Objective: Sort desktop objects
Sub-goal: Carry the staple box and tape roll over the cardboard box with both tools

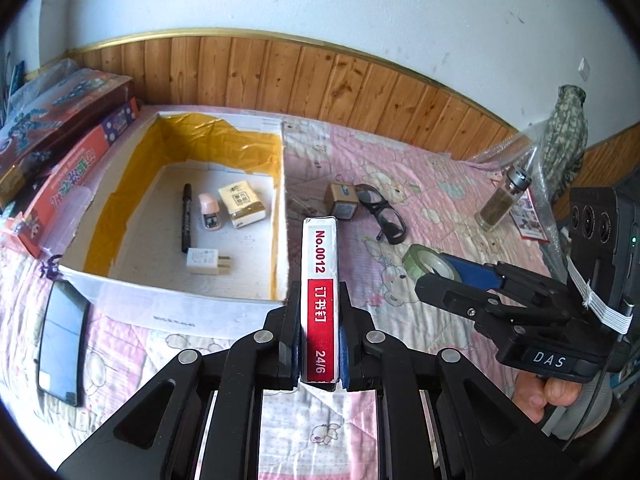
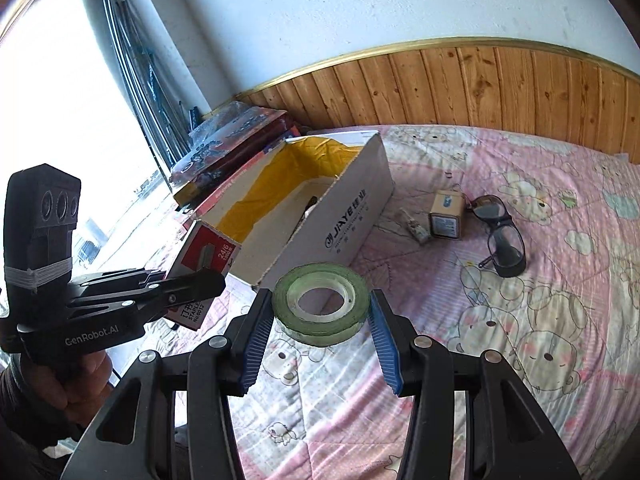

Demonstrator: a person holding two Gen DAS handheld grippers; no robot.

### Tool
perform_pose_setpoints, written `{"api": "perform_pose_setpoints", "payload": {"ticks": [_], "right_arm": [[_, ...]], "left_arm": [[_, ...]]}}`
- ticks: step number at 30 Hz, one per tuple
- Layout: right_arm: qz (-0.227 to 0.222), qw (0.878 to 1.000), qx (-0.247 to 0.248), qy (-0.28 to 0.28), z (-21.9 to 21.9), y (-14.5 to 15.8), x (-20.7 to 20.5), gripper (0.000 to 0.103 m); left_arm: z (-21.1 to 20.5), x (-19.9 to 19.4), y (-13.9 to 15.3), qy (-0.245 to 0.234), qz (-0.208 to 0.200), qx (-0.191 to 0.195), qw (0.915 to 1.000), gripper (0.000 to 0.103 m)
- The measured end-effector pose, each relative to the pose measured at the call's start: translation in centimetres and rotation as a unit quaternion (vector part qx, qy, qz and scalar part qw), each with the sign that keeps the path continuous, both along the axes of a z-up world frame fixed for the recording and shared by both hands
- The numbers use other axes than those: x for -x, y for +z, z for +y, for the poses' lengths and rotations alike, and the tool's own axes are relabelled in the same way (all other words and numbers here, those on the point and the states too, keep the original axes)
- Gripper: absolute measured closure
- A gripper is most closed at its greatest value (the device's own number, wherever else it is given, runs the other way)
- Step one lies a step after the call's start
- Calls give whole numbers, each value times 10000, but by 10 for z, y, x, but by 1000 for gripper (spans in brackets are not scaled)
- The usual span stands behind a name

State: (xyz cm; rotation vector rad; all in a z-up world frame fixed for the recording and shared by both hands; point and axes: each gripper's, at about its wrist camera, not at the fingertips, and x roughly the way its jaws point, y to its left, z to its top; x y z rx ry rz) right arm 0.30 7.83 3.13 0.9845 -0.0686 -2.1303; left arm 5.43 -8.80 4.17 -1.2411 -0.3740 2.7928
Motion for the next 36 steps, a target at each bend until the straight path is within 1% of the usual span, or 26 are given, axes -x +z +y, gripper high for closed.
{"api": "perform_pose_setpoints", "payload": {"ticks": [2,6,14,25,36], "right_arm": [[36,9999,-4,103,-11,6,-2,54],[162,9993,-97,309,-31,16,-6,54],[337,9968,-255,683,-68,33,-8,54],[415,9925,-452,1054,-115,42,10,54],[359,9877,-673,1362,-153,35,39,54]], "left_arm": [[-10,-3,4,101,38,65,9999,90],[-30,-4,3,311,-20,195,9993,90],[-57,-1,11,570,24,399,9976,90],[-89,13,4,763,-126,297,9966,90],[-113,36,-10,832,-381,244,9955,90]]}}
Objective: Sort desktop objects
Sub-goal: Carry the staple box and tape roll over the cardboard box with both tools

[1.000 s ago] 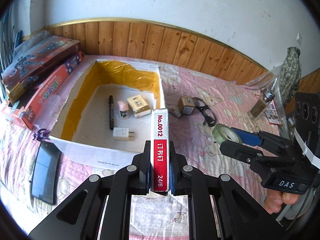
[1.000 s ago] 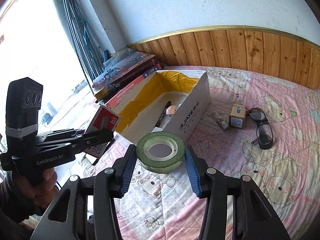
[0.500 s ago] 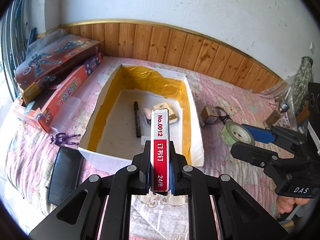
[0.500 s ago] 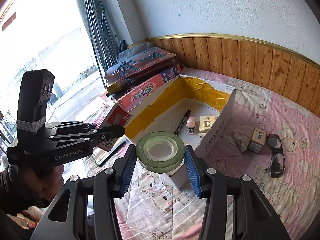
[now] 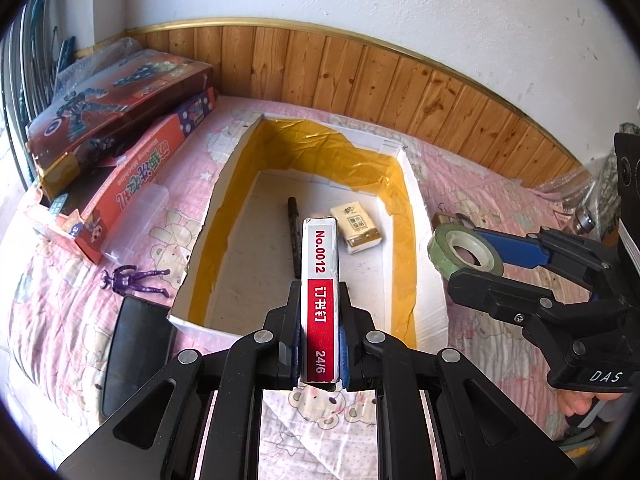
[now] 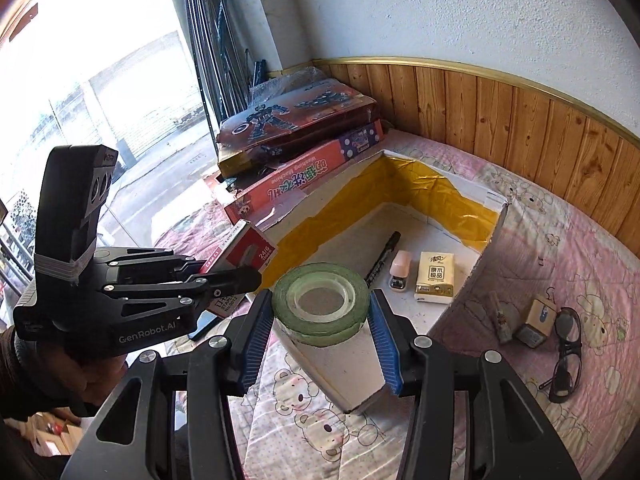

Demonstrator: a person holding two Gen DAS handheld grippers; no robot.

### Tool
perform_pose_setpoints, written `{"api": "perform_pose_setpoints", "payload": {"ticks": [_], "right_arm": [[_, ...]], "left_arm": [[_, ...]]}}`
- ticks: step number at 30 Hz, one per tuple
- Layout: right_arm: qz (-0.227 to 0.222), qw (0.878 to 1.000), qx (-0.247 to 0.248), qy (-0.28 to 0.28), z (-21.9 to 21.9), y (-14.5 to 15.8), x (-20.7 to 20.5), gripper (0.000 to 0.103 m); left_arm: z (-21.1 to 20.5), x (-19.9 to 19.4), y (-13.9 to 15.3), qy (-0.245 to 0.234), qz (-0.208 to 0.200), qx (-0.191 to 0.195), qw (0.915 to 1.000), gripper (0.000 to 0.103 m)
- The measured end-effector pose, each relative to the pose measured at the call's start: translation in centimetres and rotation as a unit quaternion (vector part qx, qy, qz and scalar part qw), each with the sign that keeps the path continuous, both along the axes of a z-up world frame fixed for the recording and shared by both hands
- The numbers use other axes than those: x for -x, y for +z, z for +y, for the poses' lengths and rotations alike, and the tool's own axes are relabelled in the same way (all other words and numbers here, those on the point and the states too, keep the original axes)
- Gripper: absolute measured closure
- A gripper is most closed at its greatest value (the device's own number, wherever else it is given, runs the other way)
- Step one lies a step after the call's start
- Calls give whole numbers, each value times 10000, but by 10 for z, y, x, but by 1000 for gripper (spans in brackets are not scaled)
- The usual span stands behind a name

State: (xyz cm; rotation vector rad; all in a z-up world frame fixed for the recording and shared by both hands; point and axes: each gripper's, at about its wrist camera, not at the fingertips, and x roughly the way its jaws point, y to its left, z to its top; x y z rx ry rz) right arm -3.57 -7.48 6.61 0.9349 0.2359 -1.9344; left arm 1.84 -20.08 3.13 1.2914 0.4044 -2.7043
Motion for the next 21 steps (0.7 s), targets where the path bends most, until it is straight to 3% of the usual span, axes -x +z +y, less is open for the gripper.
{"api": "perform_pose_setpoints", "payload": {"ticks": [21], "right_arm": [[-302,9986,-391,177,-43,-22,47,54]], "left_arm": [[-24,37,-29,36,-465,-269,9985,90]]}}
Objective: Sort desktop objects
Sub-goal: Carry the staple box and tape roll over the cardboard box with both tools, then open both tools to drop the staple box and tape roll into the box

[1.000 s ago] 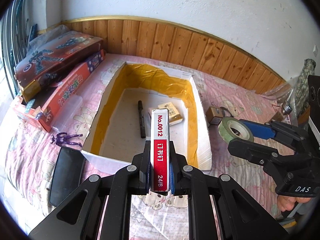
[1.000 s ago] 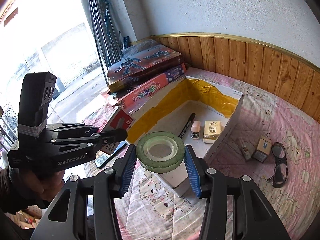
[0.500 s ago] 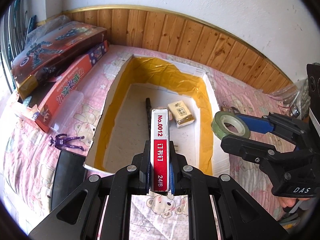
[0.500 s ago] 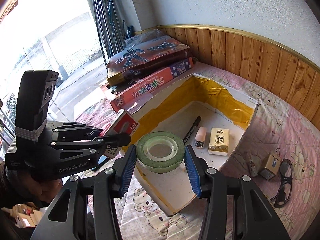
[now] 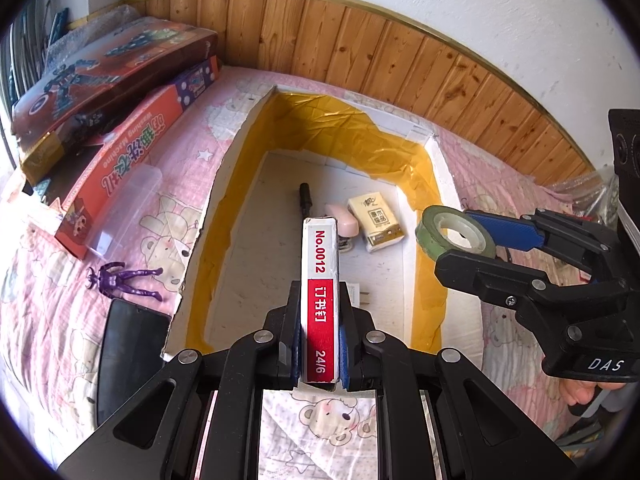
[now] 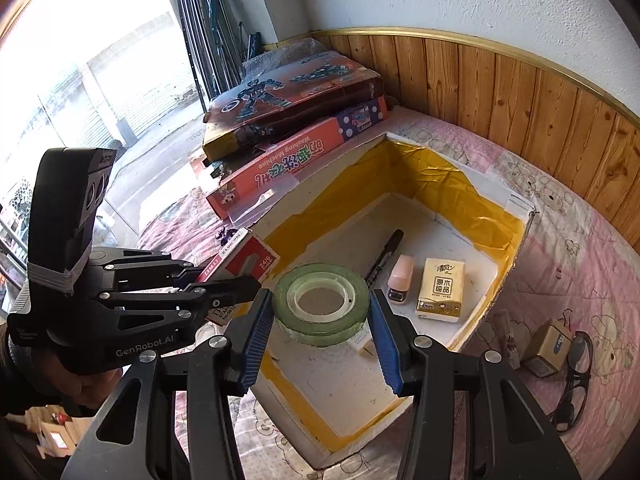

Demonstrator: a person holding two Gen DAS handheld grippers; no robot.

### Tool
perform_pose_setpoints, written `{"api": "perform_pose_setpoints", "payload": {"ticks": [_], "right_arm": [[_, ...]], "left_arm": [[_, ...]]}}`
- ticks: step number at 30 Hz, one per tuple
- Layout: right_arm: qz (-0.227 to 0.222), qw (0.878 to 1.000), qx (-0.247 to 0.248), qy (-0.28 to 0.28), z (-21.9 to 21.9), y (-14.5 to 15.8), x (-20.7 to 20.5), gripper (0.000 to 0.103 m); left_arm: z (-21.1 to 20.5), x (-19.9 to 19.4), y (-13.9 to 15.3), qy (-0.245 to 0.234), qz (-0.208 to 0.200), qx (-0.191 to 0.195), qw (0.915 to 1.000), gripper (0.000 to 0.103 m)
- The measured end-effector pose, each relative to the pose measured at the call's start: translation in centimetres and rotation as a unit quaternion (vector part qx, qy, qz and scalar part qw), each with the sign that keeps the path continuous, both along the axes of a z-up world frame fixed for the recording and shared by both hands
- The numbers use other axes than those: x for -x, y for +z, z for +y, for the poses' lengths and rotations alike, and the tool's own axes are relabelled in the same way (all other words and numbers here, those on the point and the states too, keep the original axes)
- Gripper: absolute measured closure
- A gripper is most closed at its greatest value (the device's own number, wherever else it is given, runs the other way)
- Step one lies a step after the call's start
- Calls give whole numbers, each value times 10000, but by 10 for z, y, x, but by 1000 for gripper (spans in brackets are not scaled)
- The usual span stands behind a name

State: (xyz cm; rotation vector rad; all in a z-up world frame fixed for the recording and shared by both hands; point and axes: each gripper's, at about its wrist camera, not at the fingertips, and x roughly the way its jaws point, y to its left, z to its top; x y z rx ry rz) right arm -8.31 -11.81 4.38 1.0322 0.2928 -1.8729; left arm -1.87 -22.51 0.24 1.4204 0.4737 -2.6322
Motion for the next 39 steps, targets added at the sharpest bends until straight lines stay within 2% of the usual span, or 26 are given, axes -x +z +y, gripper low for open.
{"api": "perform_pose_setpoints", "payload": {"ticks": [17,25,34,39], "right_arm": [[-213,9986,-472,-100,-39,-18,56,54],[-134,9962,-826,-241,-55,-29,84,54],[-272,9913,-1210,-443,-77,-50,120,54],[-366,9883,-1398,-482,-96,-62,135,54]], "left_arm": [[2,29,-16,-316,-297,49,9990,90],[0,37,-26,-434,-500,56,9978,90],[3,46,-39,-708,-827,113,9940,90],[-5,52,-49,-755,-1079,-59,9913,90]]}}
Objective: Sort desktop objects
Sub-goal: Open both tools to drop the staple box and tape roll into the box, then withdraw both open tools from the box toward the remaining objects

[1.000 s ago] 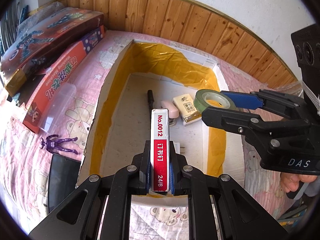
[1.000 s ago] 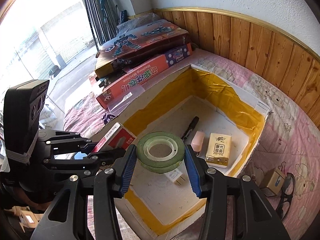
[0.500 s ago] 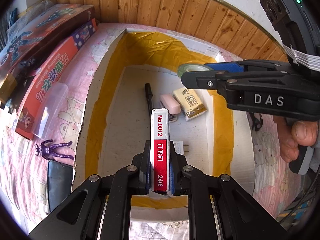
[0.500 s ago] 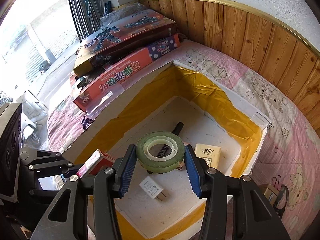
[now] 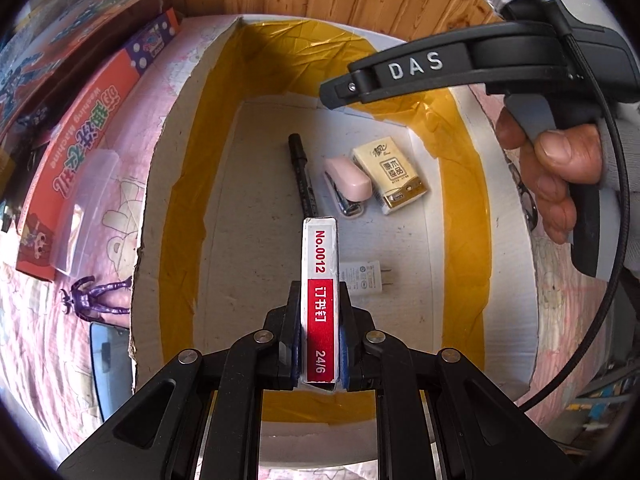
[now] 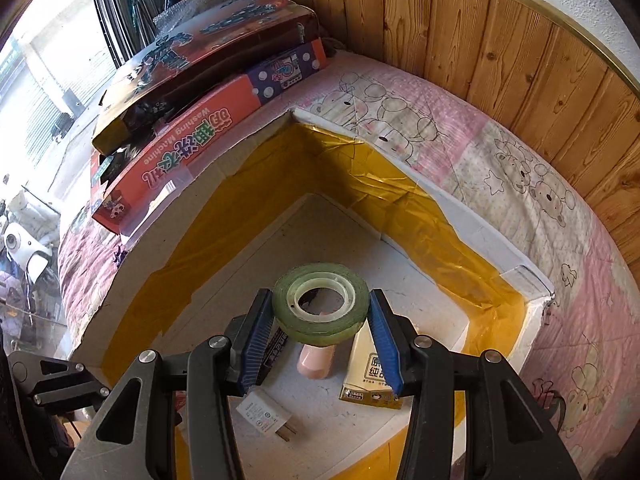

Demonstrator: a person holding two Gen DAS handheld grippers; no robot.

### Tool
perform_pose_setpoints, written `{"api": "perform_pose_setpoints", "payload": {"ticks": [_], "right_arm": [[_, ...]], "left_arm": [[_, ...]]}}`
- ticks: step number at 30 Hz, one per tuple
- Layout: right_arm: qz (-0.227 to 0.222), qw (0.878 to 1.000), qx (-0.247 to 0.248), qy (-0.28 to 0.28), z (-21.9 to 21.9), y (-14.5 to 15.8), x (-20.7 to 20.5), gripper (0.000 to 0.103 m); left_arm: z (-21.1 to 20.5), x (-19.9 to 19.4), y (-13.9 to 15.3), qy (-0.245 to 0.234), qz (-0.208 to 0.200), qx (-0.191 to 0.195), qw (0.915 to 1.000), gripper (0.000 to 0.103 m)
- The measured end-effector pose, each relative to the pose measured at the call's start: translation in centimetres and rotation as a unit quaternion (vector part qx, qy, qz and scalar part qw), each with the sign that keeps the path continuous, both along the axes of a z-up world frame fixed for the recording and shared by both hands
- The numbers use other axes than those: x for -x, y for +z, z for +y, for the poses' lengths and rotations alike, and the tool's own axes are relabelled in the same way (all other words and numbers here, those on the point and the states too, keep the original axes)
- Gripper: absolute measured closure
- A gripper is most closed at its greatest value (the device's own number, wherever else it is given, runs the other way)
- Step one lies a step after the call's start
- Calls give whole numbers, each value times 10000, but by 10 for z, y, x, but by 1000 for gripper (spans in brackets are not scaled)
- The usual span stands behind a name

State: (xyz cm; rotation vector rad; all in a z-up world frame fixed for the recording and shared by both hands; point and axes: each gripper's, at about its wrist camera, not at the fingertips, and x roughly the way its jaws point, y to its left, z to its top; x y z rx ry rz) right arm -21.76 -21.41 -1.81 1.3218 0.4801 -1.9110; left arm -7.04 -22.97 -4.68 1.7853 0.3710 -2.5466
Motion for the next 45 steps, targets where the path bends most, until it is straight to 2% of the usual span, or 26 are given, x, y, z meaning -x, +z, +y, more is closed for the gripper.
{"api": "perform_pose_setpoints", "payload": {"ticks": [3,13,20,21,24,27,33,37,40,45], "right_arm": [[-81,9999,-83,24,-14,-8,6,54],[-122,9983,-471,307,-60,-39,6,54],[-67,9979,-533,365,-78,-52,6,53],[-53,9979,-517,381,-79,-53,6,53],[-23,9979,-543,350,-78,-54,5,49],[-21,9983,-478,325,-71,-46,2,39],[-168,9994,-167,239,-41,-13,-9,38],[-133,9989,23,453,-14,15,-35,37],[62,9977,56,675,7,33,-56,37],[674,9939,-61,866,48,56,-89,36]], "left_arm": [[-3,4,-6,-45,-161,-171,9997,90],[-13,7,-22,-52,-557,-338,9979,89],[-18,6,-27,8,-675,-140,9976,88],[-17,5,-27,18,-671,-68,9977,86],[-14,2,-24,44,-650,28,9979,74],[-12,-2,-19,63,-636,51,9979,67],[-9,-18,6,211,-467,260,9983,63],[-5,-29,30,236,-256,579,9977,62],[7,-42,46,173,-37,884,9959,62],[32,-63,72,60,269,1233,9920,62]]}}
